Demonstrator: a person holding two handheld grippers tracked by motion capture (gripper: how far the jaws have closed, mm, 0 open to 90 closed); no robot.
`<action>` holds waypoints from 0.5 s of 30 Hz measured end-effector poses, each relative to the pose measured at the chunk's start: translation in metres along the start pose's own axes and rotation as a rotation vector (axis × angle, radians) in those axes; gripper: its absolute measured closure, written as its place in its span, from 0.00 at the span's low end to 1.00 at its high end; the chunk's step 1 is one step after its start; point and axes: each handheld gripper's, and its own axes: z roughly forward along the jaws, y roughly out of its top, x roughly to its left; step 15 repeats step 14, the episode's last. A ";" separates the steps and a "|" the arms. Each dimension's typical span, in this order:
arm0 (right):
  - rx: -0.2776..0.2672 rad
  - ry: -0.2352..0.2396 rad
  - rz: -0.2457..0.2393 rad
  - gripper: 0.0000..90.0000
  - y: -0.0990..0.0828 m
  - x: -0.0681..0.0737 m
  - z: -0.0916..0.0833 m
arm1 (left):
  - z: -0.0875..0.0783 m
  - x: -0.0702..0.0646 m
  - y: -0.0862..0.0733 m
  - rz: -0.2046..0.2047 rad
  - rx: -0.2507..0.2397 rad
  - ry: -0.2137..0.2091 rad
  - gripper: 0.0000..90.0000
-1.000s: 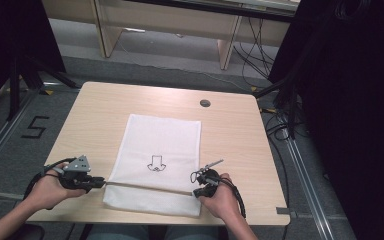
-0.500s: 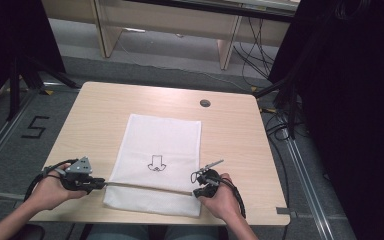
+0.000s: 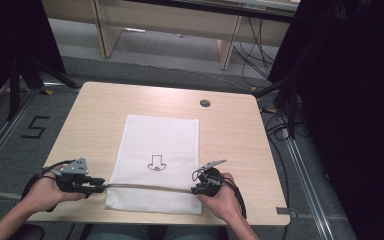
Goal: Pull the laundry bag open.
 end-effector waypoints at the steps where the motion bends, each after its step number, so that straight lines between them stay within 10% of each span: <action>1: -0.014 -0.005 -0.006 0.78 0.000 -0.001 0.000 | 0.000 0.000 0.000 -0.002 -0.007 0.001 0.74; 15: -0.085 -0.014 0.055 0.69 -0.001 -0.012 -0.009 | -0.002 0.014 -0.001 -0.055 -0.114 0.113 0.50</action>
